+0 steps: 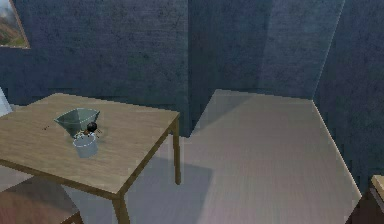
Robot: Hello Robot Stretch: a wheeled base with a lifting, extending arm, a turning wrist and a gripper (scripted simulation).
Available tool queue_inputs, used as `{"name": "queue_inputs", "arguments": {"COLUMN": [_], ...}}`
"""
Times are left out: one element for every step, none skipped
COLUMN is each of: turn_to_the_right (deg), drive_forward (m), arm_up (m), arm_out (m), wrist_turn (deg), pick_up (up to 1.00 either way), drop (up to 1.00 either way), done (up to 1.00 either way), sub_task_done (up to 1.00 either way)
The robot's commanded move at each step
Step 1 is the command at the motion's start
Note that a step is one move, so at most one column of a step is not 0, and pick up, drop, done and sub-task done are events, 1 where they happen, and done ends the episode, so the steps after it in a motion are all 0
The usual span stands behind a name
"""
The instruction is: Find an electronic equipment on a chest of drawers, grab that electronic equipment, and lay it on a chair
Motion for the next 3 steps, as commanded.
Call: {"name": "queue_inputs", "arguments": {"turn_to_the_right": [0.0, 0.0, 0.0], "drive_forward": [0.0, 0.0, 0.0], "arm_up": [0.0, 0.0, 0.0], "arm_out": [0.0, 0.0, 0.0], "wrist_turn": [45.0, 45.0, 45.0], "pick_up": [0.0, 0.0, 0.0], "drop": [0.0, 0.0, 0.0], "done": [0.0, 0.0, 0.0], "sub_task_done": [0.0, 0.0, 0.0]}}
